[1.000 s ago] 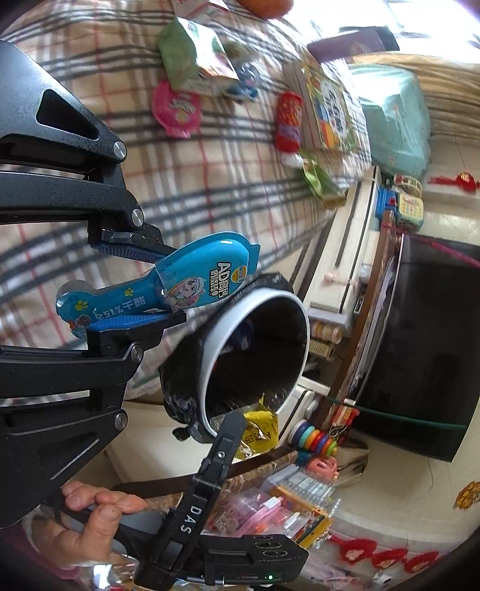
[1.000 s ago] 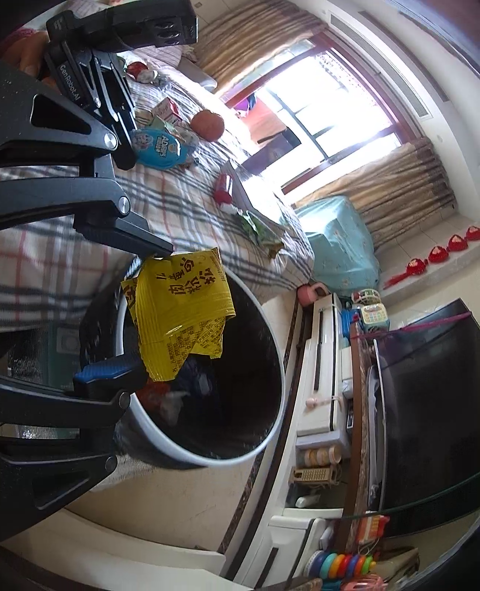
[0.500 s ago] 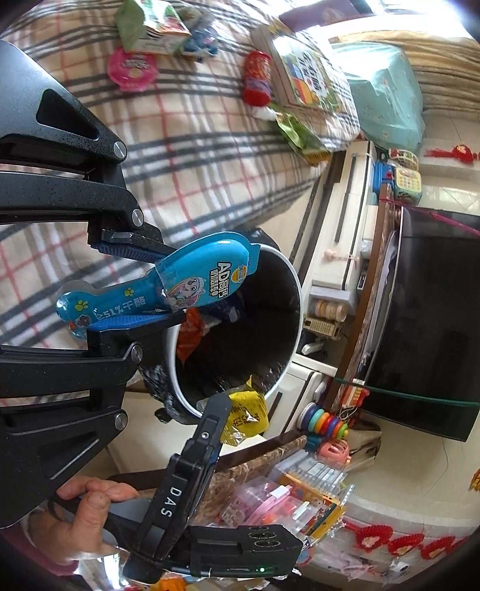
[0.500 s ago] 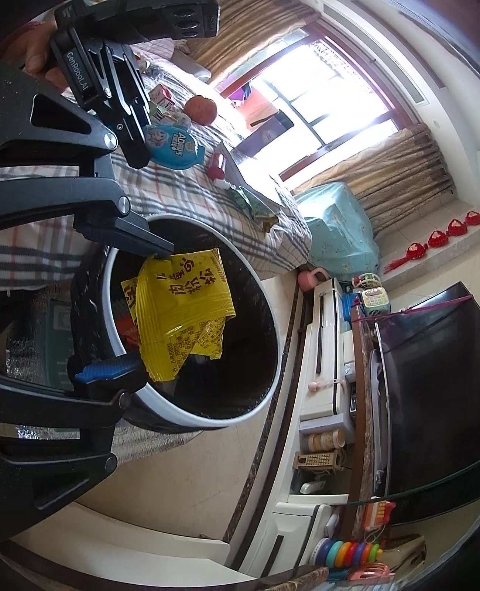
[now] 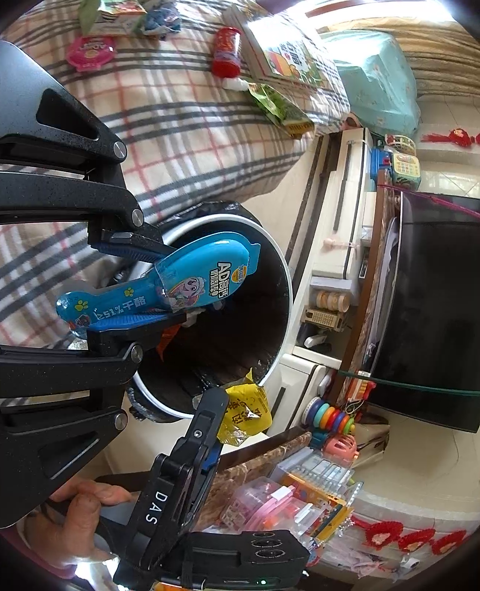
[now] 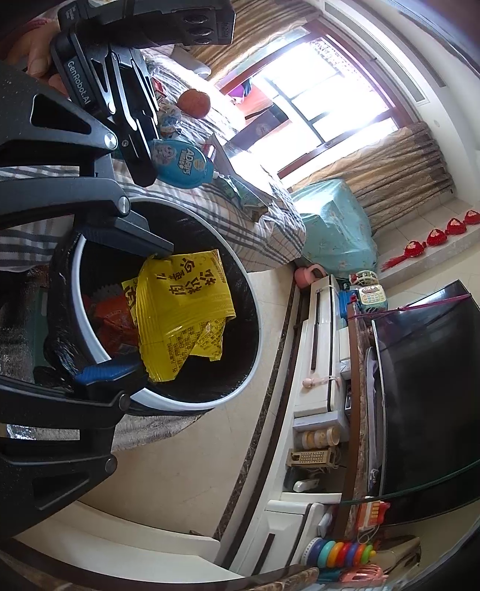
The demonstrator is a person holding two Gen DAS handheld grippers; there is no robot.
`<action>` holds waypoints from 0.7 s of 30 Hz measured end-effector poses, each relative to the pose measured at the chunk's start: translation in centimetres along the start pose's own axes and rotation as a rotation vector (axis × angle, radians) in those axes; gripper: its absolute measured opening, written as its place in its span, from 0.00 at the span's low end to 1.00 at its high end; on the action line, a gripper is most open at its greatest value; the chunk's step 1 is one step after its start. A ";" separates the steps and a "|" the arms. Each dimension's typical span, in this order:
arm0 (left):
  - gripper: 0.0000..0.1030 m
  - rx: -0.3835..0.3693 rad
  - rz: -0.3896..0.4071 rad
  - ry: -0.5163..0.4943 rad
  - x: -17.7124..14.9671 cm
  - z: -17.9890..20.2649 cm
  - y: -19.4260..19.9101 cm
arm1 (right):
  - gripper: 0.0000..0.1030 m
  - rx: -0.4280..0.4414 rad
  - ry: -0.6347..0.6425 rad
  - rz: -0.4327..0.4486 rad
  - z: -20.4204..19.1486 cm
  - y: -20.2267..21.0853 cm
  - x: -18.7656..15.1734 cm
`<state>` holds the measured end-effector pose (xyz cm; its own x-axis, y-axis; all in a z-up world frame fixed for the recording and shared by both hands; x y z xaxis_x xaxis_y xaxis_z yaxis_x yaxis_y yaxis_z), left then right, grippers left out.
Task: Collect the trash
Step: 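Carry both items over the black bin and open both tools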
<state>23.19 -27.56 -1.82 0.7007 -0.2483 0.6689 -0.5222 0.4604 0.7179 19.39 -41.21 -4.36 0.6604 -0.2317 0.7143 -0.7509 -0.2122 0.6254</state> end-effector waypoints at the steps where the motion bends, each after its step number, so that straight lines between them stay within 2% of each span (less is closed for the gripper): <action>1: 0.23 0.000 -0.002 -0.004 0.1 0.1 -0.2 | 0.51 0.000 0.000 -0.002 0.1 -0.1 0.0; 16: 0.24 0.001 -0.050 0.012 0.8 0.1 -2.6 | 0.54 -0.010 -0.002 -0.026 1.0 -1.1 0.4; 18: 0.37 0.001 -0.062 0.014 0.9 0.1 -2.9 | 0.58 -0.007 -0.005 -0.033 1.1 -1.3 0.5; 19: 0.47 0.010 -0.058 0.015 0.9 0.1 -2.9 | 0.59 -0.005 -0.009 -0.035 1.2 -1.4 0.5; 20: 0.53 0.022 -0.049 0.014 0.8 0.0 -2.8 | 0.62 -0.004 -0.013 -0.036 1.2 -1.4 0.5; 21: 0.55 0.026 -0.046 0.015 0.8 0.0 -2.7 | 0.63 -0.005 -0.015 -0.034 1.4 -1.4 0.5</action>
<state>25.19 -28.97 -3.25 0.7311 -0.2561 0.6324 -0.5015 0.4268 0.7526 20.79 -42.33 -5.26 0.6856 -0.2391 0.6876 -0.7279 -0.2151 0.6510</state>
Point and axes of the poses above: each gripper's, at about its wrist camera, not at the fingertips, and y roughly against the way its jaws point, z to its right, x to its top, the point moved 3 cm from there along -y, roughly the way its jaws point, and after that the axes turned 4 degrees about y, right-handed, at the moved point
